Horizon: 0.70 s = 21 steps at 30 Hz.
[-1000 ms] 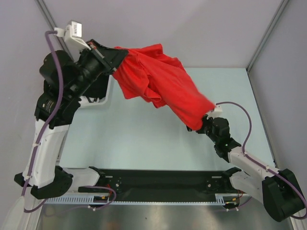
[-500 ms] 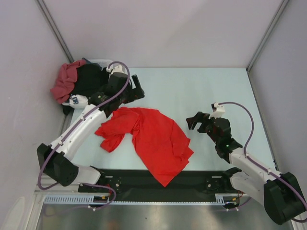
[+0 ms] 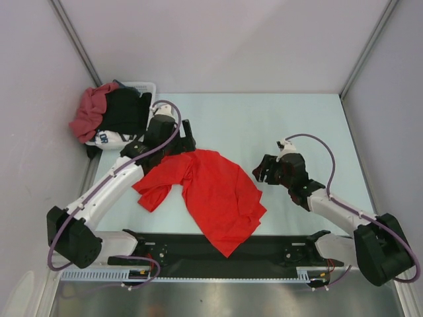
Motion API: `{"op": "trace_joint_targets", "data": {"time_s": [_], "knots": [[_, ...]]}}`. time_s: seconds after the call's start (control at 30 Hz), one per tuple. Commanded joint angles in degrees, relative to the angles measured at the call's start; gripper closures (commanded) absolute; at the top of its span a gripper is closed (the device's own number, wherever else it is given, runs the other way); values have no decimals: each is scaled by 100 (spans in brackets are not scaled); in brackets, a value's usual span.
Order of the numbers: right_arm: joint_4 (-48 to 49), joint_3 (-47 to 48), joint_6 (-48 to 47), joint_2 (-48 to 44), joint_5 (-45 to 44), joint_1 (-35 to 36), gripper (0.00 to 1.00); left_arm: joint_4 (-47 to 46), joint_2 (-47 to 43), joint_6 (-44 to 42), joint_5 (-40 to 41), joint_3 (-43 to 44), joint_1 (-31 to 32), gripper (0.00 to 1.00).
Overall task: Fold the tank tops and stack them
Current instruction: Move the tank top to the center of the board, then flatten the tank top out
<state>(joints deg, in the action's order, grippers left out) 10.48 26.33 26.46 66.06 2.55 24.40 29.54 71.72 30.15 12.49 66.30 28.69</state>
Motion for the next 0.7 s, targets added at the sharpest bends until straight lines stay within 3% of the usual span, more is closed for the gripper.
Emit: {"op": "trace_joint_targets", "data": {"time_s": [0.0, 0.13, 0.17, 0.27, 0.37, 0.47, 0.67], "knots": [[-1011, 514, 122, -389, 361, 371, 33, -132, 70, -290, -116, -231, 23, 1], [-1811, 522, 359, -1112, -674, 1836, 33, -431, -79, -229, -185, -697, 58, 1], [-2187, 618, 447, -1122, -1172, 2405, 34, -510, -106, -194, -247, -802, 84, 1], [-2882, 856, 894, -920, -1834, 3303, 39, -949, -290, -202, -606, -1285, 137, 1], [-3357, 1153, 1246, -499, -2484, 4034, 37, -1406, -606, -176, -792, -1795, 164, 0], [-3981, 1549, 1536, 151, -3213, 4405, 35, -1513, -791, -124, -739, -2112, 172, 0], [-3993, 1727, 1529, 1101, -3392, 4468, 46, -1390, -1186, -97, -774, -2376, 190, 0]]}}
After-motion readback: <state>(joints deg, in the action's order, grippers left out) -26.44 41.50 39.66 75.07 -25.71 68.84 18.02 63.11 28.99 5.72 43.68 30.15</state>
